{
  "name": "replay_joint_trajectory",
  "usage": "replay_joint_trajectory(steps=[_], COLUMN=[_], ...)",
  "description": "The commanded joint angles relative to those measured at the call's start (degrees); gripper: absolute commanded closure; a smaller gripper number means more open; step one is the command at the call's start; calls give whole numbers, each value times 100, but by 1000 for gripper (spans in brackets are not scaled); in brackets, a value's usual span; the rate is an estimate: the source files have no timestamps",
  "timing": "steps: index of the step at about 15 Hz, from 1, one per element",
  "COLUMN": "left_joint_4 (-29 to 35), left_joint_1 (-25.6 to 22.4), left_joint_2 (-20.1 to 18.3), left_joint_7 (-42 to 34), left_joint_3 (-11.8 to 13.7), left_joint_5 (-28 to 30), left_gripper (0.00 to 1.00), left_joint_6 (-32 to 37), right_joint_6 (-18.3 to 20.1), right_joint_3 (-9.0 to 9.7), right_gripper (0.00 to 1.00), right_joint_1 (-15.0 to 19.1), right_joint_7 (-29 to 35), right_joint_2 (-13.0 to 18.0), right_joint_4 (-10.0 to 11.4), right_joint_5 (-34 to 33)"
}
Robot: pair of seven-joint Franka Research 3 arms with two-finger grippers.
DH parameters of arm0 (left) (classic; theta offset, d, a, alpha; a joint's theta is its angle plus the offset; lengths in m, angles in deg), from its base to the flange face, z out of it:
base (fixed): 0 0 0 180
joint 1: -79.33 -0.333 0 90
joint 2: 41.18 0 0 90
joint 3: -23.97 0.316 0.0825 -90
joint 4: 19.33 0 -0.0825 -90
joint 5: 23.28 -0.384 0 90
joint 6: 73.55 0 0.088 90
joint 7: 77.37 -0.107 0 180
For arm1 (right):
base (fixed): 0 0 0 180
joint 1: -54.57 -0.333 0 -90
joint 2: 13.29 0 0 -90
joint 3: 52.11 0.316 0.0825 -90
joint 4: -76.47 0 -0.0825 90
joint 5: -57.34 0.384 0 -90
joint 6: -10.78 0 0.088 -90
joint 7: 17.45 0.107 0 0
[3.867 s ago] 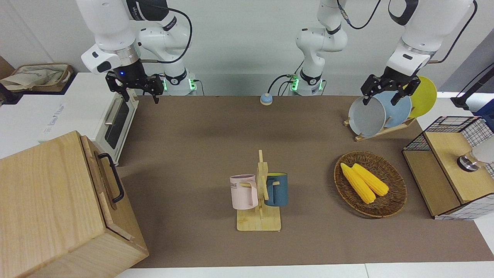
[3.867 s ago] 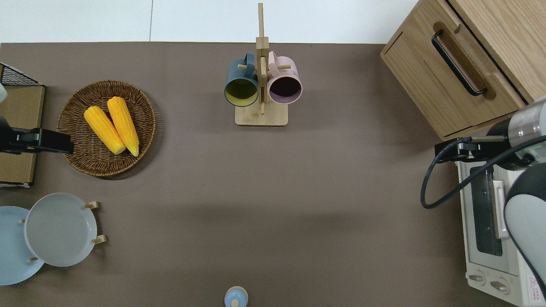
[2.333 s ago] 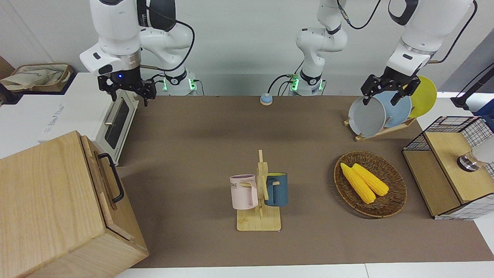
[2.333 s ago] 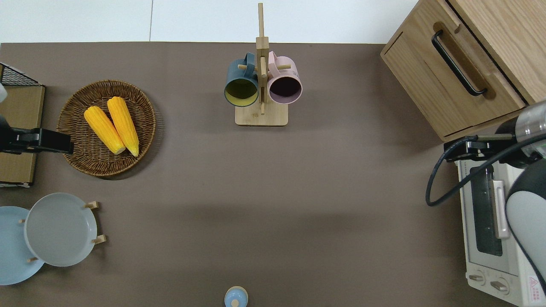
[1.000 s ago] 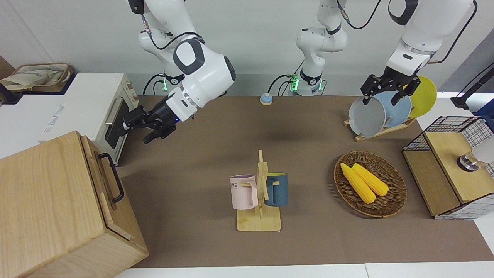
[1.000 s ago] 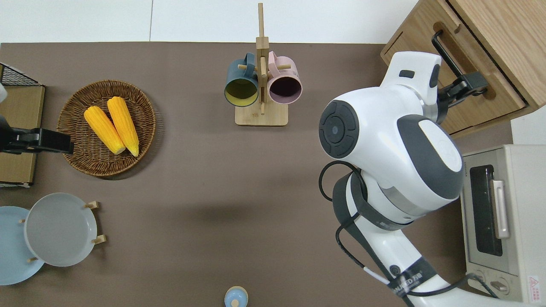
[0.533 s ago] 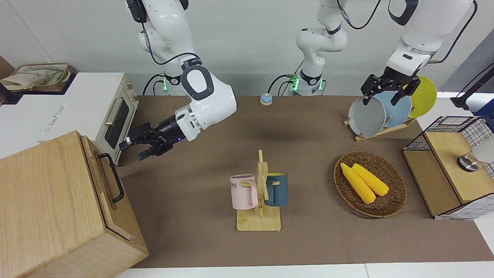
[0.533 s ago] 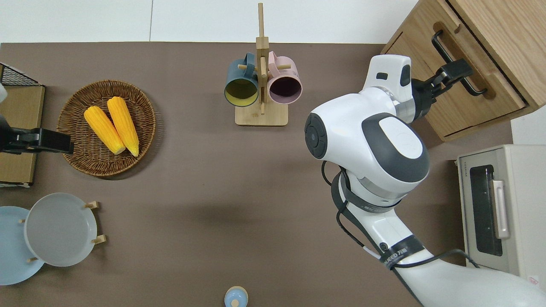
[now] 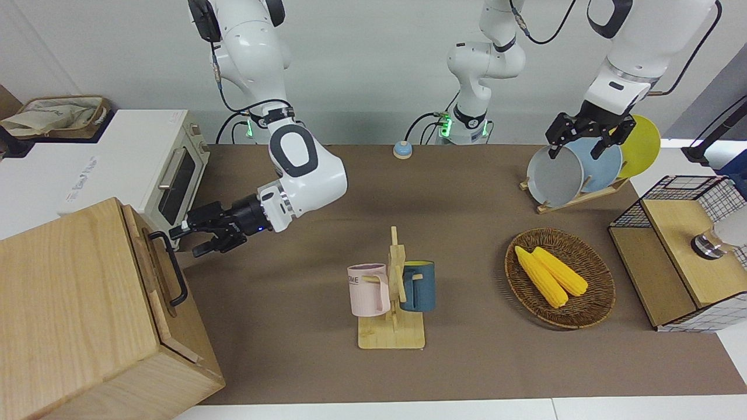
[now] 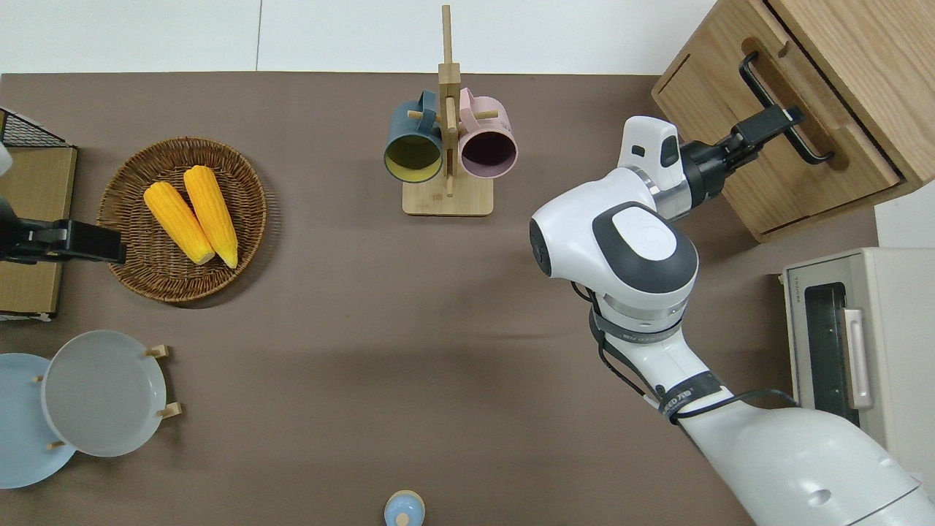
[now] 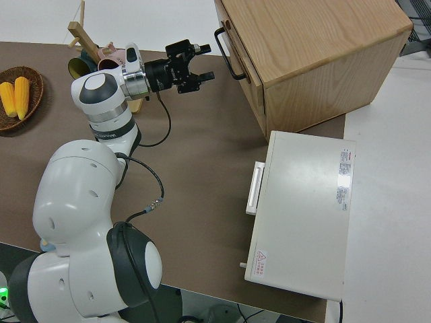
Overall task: Slide drawer open with right arm
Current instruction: 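Close the right gripper around the black drawer handle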
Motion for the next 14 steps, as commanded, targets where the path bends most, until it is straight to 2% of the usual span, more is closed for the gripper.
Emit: replay_joint_trajectory(steps=[1,2,4,11,12,14], left_joint_4=[-112,-112,-112,-112,-112,-112], left_joint_1=[99,99,99,99,99,99], left_joint_2=[69,69,69,69,69,69], left_joint_7=[-36,-36,-36,-36,-36,-36], left_joint_3=[93,93,93,93,93,93], left_joint_5=[-87,-78,-78,-78,-78,-78], left_gripper=[2,2,5,5,5,2], left_joint_6=[-5,-5,-5,-5,-5,-5], right_joint_6=[-85,-94,-94,-287,-357,-384], right_joint_3=[-28,-72,-90,-248,-274,-301], right_gripper=[28,34,107,128,198,461], right_joint_1=[76,58,75,84,84,84], right_joint_7=[211,237,290,282,282,247], right_joint_2=[-64,-108,-143,-196,-196,-196], right_joint_4=[100,100,108,100,100,100], right_joint_5=[-417,-479,-567,-831,-849,-840])
